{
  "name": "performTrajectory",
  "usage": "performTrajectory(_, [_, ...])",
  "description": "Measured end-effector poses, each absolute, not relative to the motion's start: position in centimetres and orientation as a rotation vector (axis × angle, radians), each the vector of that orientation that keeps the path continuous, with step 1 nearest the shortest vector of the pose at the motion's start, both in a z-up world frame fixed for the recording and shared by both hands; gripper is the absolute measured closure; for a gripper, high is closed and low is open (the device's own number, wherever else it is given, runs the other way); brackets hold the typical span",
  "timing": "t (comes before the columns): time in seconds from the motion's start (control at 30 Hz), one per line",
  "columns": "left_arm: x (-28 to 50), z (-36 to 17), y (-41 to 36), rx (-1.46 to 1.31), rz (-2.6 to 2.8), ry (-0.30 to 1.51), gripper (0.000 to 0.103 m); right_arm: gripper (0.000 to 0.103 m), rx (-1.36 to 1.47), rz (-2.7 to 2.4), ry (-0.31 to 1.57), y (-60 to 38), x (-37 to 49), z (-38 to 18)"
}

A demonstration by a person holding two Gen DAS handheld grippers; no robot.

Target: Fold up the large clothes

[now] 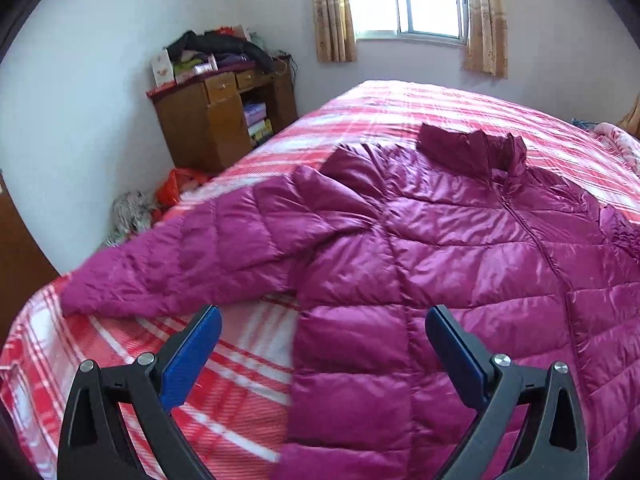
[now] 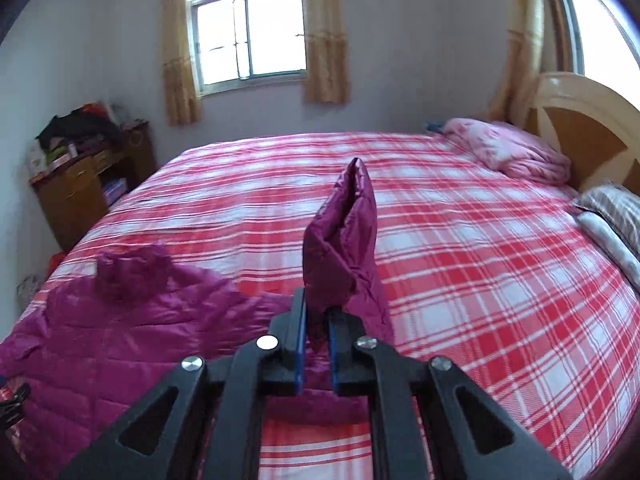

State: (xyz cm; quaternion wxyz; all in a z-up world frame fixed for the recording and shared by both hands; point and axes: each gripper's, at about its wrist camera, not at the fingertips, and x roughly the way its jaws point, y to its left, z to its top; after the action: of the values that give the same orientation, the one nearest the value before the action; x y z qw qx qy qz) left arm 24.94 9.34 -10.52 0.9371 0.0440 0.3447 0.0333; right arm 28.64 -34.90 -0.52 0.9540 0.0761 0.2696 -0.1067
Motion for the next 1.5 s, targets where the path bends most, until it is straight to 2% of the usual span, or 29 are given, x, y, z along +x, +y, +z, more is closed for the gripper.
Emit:
performTrajectory(0.17, [24.4,-11.0,11.7,0.056,0.097,0.685,0.001,0.091,0.116,0.063,0.549,-23.7,30.7,-0.6])
performTrajectory(0.37, [24.3,-12.1,12.8,0.025,0.103,0.691,0.001,0.092,0.092,0.264,0.621,-12.7,34.1,-5.2])
performTrajectory(0.7, [24.4,-12.4,13.8,-0.045,0.096,0.694,0.001,0.090,0.111,0.427,0.735,-3.3,37.7,-11.8])
performTrajectory(0.77, [24.5,-12.5,13.7,-0.043,0.093,0.695,0.001,0.079,0.128,0.466,0.744,-2.8,38.1,-12.7])
performTrajectory(0.8, [24.5,-12.6,13.6,-0.039,0.093,0.696,0.001,0.068,0.144,0.497,0.759,-2.6,38.2,-13.1])
performTrajectory(0.83, [24.6,-12.7,13.5,-0.035,0.094,0.698,0.001,0.038,0.175,0.543,0.790,-2.6,38.6,-13.4])
performTrajectory(0.87, [24.6,-12.8,13.4,-0.031,0.094,0.701,0.001,0.024,0.214,0.578,0.814,-2.7,38.8,-13.6])
performTrajectory(0.93, [24.8,-12.9,13.3,-0.026,0.090,0.708,0.001,0.025,0.257,0.604,0.776,-3.8,38.2,-12.6])
performTrajectory(1.03, [24.8,-13.0,13.1,-0.017,0.084,0.711,0.001,0.041,0.233,0.554,0.660,-6.6,36.1,-10.1])
performTrajectory(1.17, [24.7,-13.0,12.9,-0.006,0.076,0.709,0.001,0.063,0.212,0.371,0.652,-12.6,35.3,-9.0])
performTrajectory(1.37, [24.5,-12.8,12.0,0.039,0.068,0.702,0.001,0.063,0.290,0.044,0.715,-22.3,35.7,-11.7])
performTrajectory(1.5, [24.4,-11.3,11.1,0.057,0.053,0.687,0.001,0.063,0.340,0.052,0.826,-22.9,36.7,-16.0])
